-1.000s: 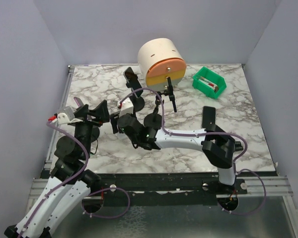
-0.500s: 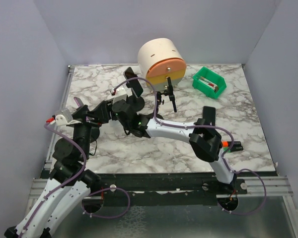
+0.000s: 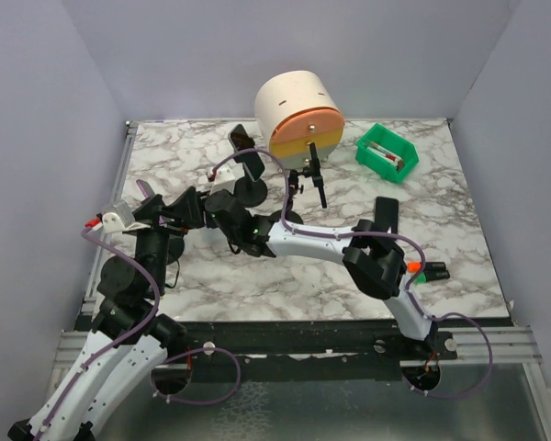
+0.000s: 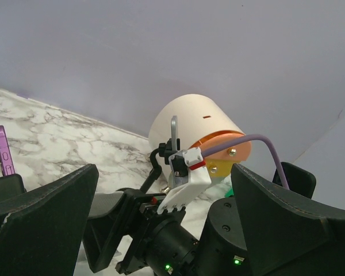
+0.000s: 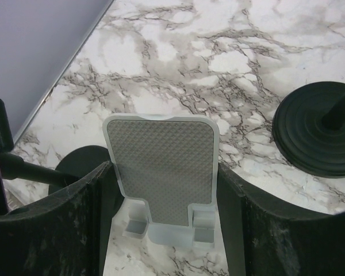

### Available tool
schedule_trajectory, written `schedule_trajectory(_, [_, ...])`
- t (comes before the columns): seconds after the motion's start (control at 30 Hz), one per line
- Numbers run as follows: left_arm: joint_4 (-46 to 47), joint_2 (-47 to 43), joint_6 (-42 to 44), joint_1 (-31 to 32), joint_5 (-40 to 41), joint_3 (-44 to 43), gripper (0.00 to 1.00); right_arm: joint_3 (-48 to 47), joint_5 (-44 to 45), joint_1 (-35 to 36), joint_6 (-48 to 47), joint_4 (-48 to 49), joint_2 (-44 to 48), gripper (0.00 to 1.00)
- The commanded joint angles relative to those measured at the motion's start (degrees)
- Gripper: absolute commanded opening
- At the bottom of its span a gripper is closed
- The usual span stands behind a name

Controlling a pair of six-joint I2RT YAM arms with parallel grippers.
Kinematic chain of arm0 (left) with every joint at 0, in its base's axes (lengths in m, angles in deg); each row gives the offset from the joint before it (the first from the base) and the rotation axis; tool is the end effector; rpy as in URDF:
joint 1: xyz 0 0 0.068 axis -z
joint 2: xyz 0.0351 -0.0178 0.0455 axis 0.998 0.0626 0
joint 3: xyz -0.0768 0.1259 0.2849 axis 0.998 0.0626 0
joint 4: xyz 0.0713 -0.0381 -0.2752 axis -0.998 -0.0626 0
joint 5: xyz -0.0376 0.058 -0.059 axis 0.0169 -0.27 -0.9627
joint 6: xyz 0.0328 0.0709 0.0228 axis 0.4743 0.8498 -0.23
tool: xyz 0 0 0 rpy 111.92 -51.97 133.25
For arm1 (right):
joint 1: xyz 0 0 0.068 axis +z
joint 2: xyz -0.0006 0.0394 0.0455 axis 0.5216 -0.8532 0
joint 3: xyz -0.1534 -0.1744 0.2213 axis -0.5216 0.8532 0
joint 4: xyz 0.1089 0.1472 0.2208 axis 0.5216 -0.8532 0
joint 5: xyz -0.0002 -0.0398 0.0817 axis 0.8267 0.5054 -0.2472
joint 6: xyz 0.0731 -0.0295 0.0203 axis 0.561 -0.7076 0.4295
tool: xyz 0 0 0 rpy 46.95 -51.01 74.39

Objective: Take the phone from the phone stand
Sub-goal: Place the phone stand at the center of the board.

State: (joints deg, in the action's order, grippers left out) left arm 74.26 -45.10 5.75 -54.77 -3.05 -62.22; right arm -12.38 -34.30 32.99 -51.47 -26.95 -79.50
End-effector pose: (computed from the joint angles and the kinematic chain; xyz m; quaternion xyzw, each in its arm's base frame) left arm 0.1079 -0.0266 0.3850 -0.1497 0.5894 -0.2194 0.7629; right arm 0.2881 0.5220 0.2587 -0.1331 0.7872 0.2463 0.5495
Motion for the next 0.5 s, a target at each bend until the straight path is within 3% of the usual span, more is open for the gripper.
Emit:
schedule_trajectory(0.0, [-0.9,0.1,-0.2,0.3,0.4,-0.9,0.98,-0.8,2.5,0.3,2.6,-2.3,-2.3,0.50])
schedule_trajectory(0.23, [-1.2,0.8,-0.4,0.3,0.5,-1.1,0.98,5.3,7.7,0.9,2.9,-1.7,1.9,0.49])
schedule_trajectory(0.47, [-2.2,2.2,-1.0,0.3,0.5,-1.9,0.98,6.3,13.4,4.6,8.8,-7.7,4.2,0.53])
